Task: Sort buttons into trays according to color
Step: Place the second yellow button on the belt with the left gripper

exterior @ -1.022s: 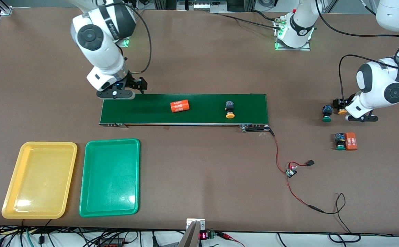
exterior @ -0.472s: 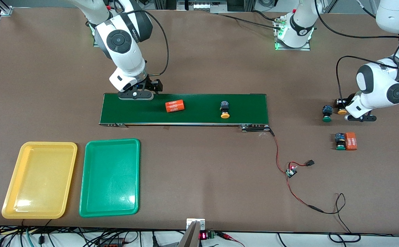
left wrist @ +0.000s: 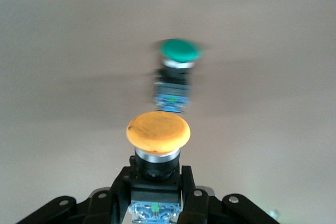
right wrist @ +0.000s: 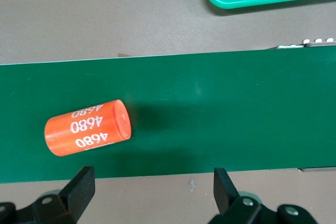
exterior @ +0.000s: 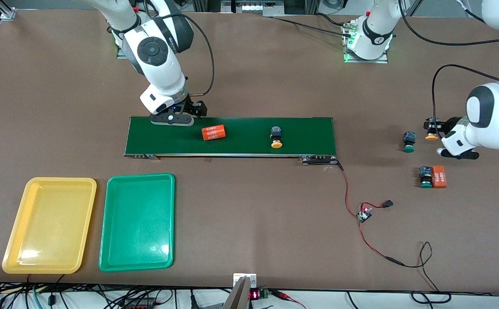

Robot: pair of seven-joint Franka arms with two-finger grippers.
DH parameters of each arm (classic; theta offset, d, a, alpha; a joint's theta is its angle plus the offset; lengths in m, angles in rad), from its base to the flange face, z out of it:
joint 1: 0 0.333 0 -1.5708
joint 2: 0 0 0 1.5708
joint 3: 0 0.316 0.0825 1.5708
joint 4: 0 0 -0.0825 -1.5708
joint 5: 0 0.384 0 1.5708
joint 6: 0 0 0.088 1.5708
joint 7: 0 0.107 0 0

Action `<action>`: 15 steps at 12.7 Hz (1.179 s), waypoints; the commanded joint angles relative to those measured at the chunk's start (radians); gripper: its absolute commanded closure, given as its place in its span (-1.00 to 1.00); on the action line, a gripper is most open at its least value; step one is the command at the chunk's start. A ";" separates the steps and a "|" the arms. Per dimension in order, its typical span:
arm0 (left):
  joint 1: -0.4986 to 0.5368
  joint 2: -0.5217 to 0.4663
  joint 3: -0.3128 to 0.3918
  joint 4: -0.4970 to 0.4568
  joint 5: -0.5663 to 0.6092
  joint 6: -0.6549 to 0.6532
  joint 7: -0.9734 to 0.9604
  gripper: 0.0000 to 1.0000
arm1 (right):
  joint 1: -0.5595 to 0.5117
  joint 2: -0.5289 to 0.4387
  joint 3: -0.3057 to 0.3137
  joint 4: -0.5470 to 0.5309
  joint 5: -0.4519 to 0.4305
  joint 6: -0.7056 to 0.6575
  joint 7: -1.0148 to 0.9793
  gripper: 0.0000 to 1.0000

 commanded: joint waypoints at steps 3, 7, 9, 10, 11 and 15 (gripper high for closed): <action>-0.006 0.007 -0.234 0.176 -0.066 -0.181 -0.230 0.72 | 0.010 0.012 -0.003 0.012 -0.012 0.010 0.033 -1.00; -0.039 0.022 -0.383 0.174 -0.241 -0.074 -0.413 0.72 | 0.011 0.053 -0.003 0.015 -0.015 0.124 0.047 -1.00; -0.069 0.051 -0.466 0.159 -0.243 0.018 -0.509 0.71 | 0.046 0.097 -0.003 0.034 -0.012 0.182 0.056 -1.00; -0.107 0.066 -0.492 0.148 -0.243 0.058 -0.570 0.71 | 0.053 0.098 -0.003 0.035 -0.013 0.177 0.053 -1.00; -0.134 0.077 -0.512 0.135 -0.241 0.103 -0.638 0.71 | 0.054 0.096 -0.003 0.035 -0.013 0.162 0.053 -1.00; -0.157 0.117 -0.544 0.036 -0.232 0.275 -0.706 0.68 | 0.065 0.099 -0.003 0.035 -0.012 0.139 0.059 -1.00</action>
